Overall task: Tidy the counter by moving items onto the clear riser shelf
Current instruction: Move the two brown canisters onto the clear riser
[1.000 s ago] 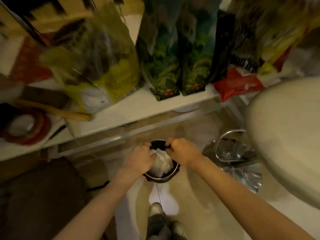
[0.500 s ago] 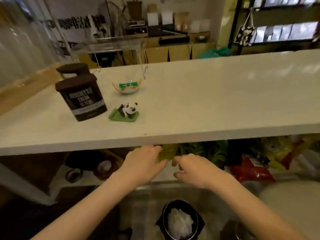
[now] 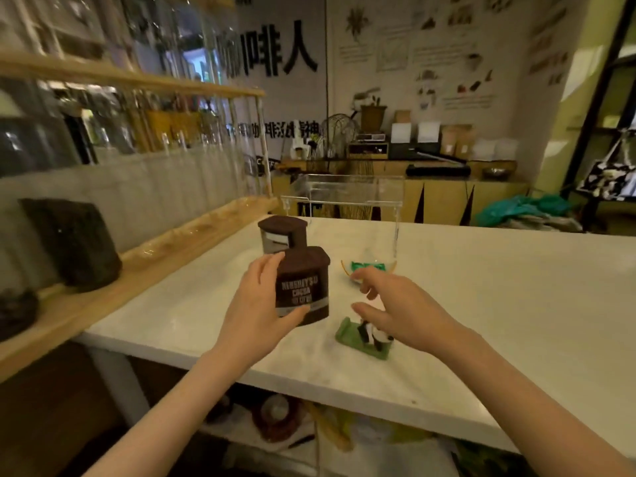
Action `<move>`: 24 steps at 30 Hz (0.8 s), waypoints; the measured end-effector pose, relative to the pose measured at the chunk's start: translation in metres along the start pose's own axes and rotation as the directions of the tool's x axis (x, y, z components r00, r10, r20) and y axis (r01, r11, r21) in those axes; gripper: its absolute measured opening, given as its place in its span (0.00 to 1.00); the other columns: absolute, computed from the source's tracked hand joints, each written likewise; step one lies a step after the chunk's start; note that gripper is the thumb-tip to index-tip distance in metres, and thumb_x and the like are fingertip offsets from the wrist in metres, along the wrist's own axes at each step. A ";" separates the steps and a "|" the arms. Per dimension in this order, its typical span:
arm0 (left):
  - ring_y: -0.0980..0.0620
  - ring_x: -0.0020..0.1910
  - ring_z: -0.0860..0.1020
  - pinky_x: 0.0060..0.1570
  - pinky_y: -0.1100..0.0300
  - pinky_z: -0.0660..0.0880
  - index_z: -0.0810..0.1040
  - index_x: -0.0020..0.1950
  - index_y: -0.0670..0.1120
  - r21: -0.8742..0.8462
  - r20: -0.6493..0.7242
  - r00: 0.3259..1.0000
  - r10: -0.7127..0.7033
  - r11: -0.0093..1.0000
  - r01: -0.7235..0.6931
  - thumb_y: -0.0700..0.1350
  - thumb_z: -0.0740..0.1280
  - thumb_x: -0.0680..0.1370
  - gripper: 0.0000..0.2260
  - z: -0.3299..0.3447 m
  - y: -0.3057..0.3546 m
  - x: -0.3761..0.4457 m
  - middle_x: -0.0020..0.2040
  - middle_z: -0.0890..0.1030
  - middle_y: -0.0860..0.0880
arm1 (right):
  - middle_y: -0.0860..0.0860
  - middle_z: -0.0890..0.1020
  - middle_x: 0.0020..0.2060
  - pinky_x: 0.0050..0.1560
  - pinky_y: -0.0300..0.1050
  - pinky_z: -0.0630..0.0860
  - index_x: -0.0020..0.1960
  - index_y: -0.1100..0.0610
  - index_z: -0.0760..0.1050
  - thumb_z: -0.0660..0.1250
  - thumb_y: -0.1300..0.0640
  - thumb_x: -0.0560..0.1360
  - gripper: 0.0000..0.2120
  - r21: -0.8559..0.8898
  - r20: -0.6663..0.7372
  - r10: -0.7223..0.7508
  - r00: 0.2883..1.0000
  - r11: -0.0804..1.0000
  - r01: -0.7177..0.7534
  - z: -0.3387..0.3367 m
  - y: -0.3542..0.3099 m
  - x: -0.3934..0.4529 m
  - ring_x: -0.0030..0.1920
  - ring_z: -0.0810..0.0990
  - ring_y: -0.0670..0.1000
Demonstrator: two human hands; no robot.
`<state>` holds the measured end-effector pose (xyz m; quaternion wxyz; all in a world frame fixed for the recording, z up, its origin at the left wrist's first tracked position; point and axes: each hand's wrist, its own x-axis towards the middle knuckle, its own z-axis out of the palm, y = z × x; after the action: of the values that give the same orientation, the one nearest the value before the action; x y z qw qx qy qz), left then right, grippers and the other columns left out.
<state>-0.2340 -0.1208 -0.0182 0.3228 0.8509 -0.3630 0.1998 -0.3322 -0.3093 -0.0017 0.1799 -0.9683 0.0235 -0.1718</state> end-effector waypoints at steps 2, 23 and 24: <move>0.52 0.67 0.63 0.64 0.58 0.62 0.52 0.71 0.51 -0.071 0.028 0.996 -0.088 0.993 0.090 0.53 0.73 0.66 0.41 0.005 -0.022 0.007 0.71 0.61 0.48 | 0.51 0.76 0.59 0.53 0.43 0.73 0.68 0.50 0.61 0.65 0.48 0.73 0.26 0.115 0.029 0.064 0.998 0.991 -0.067 0.008 0.006 0.023 0.53 0.74 0.47; 0.55 0.50 0.81 0.47 0.62 0.79 0.77 0.52 0.55 -0.524 0.623 0.775 0.104 0.791 0.316 0.41 0.79 0.57 0.26 0.029 -0.113 0.078 0.49 0.84 0.57 | 0.44 0.82 0.51 0.49 0.39 0.79 0.57 0.48 0.75 0.78 0.57 0.60 0.26 0.449 0.399 0.009 0.917 0.870 -0.205 0.039 0.035 0.121 0.51 0.81 0.44; 0.56 0.49 0.81 0.46 0.62 0.79 0.78 0.51 0.56 -0.527 0.615 0.780 0.111 0.794 0.302 0.41 0.80 0.57 0.26 0.029 -0.114 0.081 0.49 0.84 0.58 | 0.42 0.83 0.49 0.47 0.36 0.79 0.55 0.46 0.75 0.78 0.57 0.60 0.25 0.448 0.407 0.004 0.913 0.871 -0.204 0.037 0.035 0.124 0.50 0.81 0.42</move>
<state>-0.0929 -0.1202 -0.0384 0.4479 0.7393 -0.4457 -0.2327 -0.2022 -0.3424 -0.0062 0.4248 -0.9046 -0.0032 0.0359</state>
